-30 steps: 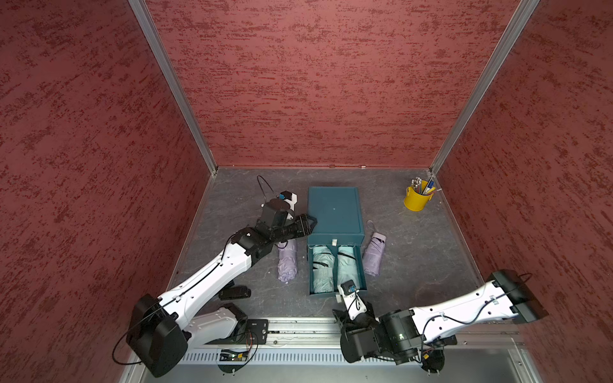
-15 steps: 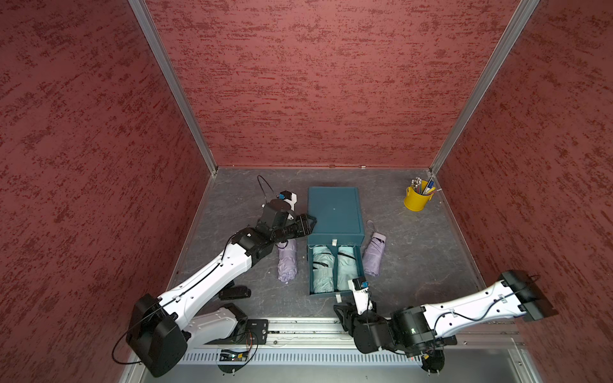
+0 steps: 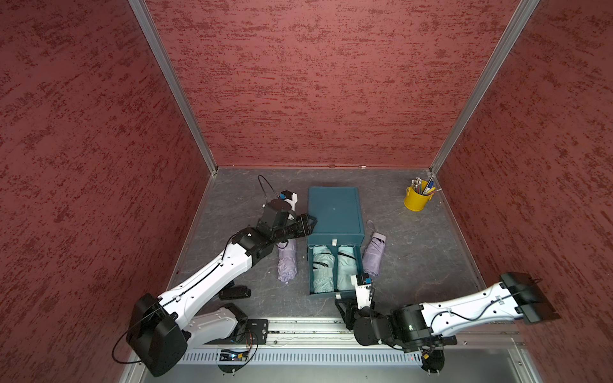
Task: Place the umbrella in the drawer by color
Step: Close the drawer in the storage box.
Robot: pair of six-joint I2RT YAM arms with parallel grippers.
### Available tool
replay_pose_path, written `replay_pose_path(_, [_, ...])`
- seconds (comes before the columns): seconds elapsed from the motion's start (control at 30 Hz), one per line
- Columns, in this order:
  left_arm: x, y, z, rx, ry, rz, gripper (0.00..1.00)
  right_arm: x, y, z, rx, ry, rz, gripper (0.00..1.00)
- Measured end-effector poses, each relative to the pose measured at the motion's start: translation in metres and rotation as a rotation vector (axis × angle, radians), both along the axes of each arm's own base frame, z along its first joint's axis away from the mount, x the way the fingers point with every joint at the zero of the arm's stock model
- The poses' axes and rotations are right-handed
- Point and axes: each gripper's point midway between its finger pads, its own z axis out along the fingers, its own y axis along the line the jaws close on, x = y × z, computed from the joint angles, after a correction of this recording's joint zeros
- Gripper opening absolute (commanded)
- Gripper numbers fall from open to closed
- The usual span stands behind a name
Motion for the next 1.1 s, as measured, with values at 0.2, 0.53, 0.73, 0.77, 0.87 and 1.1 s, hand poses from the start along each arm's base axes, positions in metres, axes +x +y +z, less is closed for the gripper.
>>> replay_pose_path(0.2, [0.002, -0.003, 0.001, 0.005, -0.009, -0.004, 0.56, 0.000, 0.003, 0.002, 0.009, -0.003, 0.005, 0.00])
replay_pose_path(0.53, [0.004, -0.005, 0.000, 0.001, -0.017, -0.004, 0.55, -0.001, 0.008, 0.002, -0.018, -0.053, 0.048, 0.00])
replay_pose_path(0.73, [0.004, -0.006, -0.001, -0.003, -0.027, -0.005, 0.54, -0.001, 0.018, 0.011, -0.004, -0.101, 0.094, 0.00])
replay_pose_path(0.77, [0.004, -0.006, -0.001, -0.004, -0.028, -0.004, 0.53, 0.000, 0.019, 0.013, 0.004, -0.108, 0.096, 0.00])
replay_pose_path(0.87, [0.005, -0.007, 0.000, -0.005, -0.033, 0.000, 0.53, 0.004, 0.024, 0.021, 0.027, -0.131, 0.096, 0.00])
replay_pose_path(1.1, [0.006, -0.007, 0.000, -0.002, -0.040, 0.007, 0.49, 0.018, 0.028, 0.023, 0.026, -0.165, 0.076, 0.00])
